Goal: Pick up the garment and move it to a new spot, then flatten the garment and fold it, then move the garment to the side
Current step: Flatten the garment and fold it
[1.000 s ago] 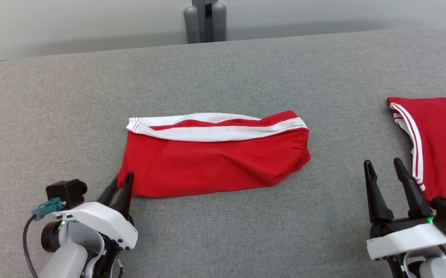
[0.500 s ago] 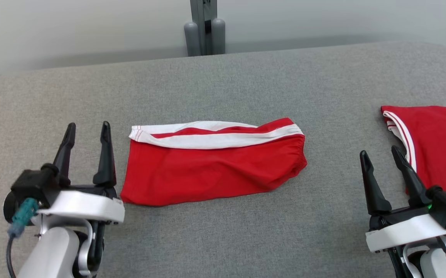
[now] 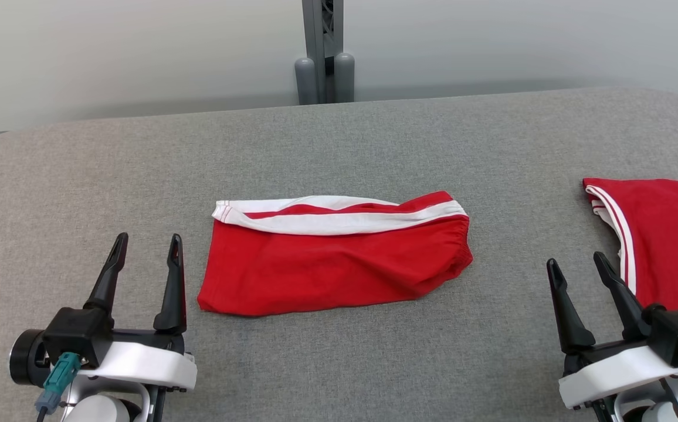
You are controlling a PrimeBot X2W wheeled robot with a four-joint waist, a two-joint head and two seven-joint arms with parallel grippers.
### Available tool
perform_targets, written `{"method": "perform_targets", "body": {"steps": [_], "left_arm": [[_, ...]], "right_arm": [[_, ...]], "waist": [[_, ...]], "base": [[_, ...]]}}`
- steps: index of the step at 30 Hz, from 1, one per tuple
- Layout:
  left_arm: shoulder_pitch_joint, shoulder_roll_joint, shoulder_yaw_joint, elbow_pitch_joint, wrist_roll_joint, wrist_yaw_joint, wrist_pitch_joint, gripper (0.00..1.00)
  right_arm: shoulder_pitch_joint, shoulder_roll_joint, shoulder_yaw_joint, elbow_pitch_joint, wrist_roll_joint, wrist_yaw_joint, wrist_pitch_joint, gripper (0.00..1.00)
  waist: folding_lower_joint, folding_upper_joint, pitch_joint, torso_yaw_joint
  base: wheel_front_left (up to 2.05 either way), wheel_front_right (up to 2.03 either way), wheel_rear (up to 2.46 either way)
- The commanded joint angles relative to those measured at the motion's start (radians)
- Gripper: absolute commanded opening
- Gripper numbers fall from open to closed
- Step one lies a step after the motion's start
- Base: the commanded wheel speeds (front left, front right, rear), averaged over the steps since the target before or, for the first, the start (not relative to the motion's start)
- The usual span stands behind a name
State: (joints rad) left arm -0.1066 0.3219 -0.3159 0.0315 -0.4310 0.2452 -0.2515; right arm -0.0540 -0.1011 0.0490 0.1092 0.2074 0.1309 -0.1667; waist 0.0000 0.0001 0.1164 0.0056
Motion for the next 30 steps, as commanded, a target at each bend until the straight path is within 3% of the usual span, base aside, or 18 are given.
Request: {"method": "perform_targets", "body": {"steps": [1, 16, 30], "left_arm": [[0.005, 0.003, -0.001, -0.008, 0.001, 0.004, 0.001, 1.00], [-0.028, -0.009, -0.037, -0.018, 0.003, -0.006, 0.019, 1.00], [-0.104, -0.058, -0.097, 0.019, -0.006, -0.051, 0.021, 1.00]], "right_arm": [[0.006, -0.003, -0.002, -0.008, -0.006, 0.000, 0.003, 1.00], [-0.062, -0.019, 0.044, 0.033, 0.014, 0.000, 0.044, 1.00], [-0.321, -0.011, 0.113, 0.387, 0.018, 0.000, 0.090, 1.00]], "waist": [[0.0000, -0.0001, -0.001, 0.002], [0.0000, -0.0001, 0.030, 0.049], [0.0000, -0.0001, 0.150, 0.125]], "base": [[0.00, 0.00, 0.00], [0.00, 0.00, 0.00], [0.00, 0.00, 0.00]]}}
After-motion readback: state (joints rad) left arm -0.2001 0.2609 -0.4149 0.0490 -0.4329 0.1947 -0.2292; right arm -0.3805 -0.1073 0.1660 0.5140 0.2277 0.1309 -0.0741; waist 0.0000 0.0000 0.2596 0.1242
